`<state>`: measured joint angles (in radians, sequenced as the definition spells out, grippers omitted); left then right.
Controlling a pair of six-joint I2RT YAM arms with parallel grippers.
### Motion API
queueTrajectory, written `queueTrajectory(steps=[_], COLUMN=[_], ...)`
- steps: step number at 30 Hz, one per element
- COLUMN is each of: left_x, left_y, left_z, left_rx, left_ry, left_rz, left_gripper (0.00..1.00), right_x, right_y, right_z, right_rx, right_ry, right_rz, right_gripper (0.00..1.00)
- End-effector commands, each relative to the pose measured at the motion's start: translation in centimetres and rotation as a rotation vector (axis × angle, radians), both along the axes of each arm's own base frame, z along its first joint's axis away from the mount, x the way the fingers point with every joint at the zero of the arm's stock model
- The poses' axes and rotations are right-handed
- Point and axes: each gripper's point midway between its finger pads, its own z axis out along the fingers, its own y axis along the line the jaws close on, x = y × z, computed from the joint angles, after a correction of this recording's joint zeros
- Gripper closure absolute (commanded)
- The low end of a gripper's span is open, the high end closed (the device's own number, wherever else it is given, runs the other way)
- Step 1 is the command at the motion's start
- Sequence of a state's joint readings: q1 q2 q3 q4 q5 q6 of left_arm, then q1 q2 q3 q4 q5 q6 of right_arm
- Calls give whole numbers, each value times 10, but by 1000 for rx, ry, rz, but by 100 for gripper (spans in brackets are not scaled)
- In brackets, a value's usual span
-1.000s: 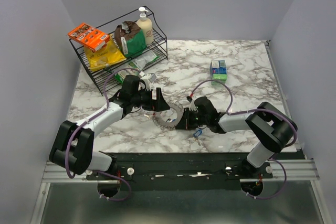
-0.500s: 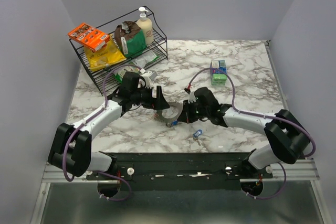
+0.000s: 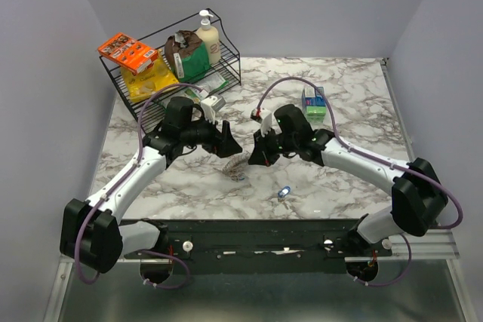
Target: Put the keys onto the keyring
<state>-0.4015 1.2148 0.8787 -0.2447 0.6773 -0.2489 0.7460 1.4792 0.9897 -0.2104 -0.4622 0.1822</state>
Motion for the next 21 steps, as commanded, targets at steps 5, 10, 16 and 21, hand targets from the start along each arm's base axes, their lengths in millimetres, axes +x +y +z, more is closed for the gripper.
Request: queueTrajectory(steps=[5, 10, 16, 21], left_x=[-31, -47, -68, -73], left_y=[-11, -14, -16, -16], left_z=[53, 74, 87, 84], left_rx=[-116, -171, -214, -216], left_ry=[-140, -197, -192, -180], left_rz=[-190, -282, -403, -423], left_gripper=[14, 20, 35, 48], right_x=[-18, -36, -53, -54], right_y=[13, 14, 13, 10], right_z=[60, 83, 107, 114], right_rx=[122, 166, 222, 228], right_ry=[-82, -69, -76, -91], right_rz=[189, 290, 371, 361], right_gripper=[99, 99, 99, 99])
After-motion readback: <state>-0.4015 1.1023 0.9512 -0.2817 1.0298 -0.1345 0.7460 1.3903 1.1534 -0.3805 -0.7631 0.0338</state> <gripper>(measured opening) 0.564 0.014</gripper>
